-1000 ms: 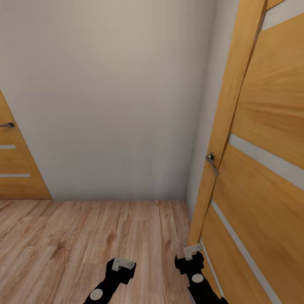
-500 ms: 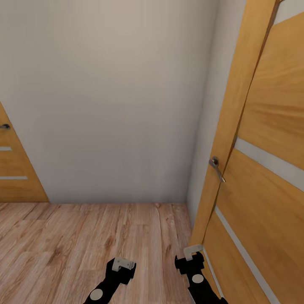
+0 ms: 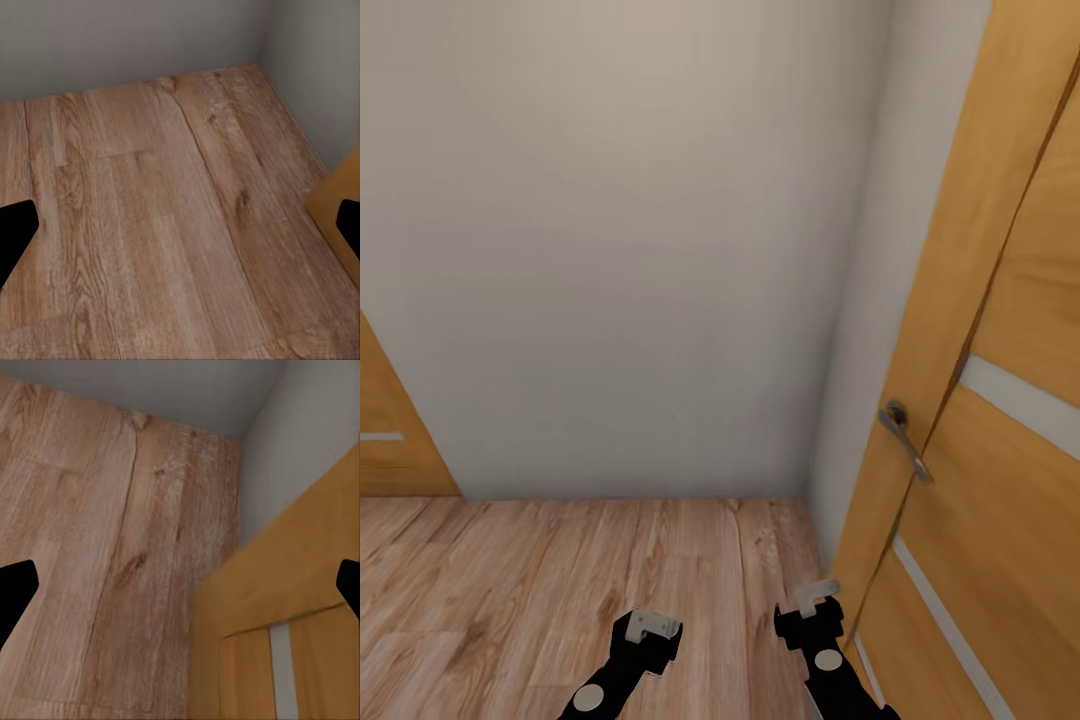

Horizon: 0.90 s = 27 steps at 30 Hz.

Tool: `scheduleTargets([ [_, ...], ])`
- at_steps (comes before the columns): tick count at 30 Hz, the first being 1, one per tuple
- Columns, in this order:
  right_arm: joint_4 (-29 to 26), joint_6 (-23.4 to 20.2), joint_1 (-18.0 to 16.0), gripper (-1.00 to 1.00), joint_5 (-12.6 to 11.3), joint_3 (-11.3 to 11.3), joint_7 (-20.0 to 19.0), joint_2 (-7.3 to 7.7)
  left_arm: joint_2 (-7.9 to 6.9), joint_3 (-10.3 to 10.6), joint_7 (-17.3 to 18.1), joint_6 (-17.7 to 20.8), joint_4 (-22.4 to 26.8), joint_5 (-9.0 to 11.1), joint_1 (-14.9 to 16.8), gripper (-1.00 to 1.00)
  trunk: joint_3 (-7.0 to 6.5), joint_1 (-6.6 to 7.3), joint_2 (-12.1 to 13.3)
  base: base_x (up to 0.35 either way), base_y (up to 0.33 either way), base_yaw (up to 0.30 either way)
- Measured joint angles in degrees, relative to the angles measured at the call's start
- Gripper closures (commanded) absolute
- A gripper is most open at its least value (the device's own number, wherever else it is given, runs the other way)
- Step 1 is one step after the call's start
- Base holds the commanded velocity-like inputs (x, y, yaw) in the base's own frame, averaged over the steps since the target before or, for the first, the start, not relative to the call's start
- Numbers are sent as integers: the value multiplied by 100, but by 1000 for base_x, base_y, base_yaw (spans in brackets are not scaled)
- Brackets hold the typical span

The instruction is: Move the two storage containers from the living room to the garage. In the garage, place one container on the floor and stack the other container on top of it (either order is fine).

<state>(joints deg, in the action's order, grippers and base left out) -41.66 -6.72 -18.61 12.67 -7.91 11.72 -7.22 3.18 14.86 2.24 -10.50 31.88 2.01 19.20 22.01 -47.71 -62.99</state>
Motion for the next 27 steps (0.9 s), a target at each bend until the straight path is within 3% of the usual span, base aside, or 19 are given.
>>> scheduleTargets([
  [6, 2, 0, 0, -100, 0, 0, 0, 0, 1, 2, 0, -2, 2, -3, 0, -100, 0, -1, 0, 287, 0, 1],
  [17, 61, 1, -1, -100, 0, 7, 0, -5, 8, -1, 0, -3, 9, 10, -1, -100, 28, -2, 1, 68, 2, 149],
  [27, 71, 0, 0, -100, 0, 8, 0, -7, 9, 1, 4, 4, 6, -10, 0, -100, 45, 0, 0, 291, 82, 55],
])
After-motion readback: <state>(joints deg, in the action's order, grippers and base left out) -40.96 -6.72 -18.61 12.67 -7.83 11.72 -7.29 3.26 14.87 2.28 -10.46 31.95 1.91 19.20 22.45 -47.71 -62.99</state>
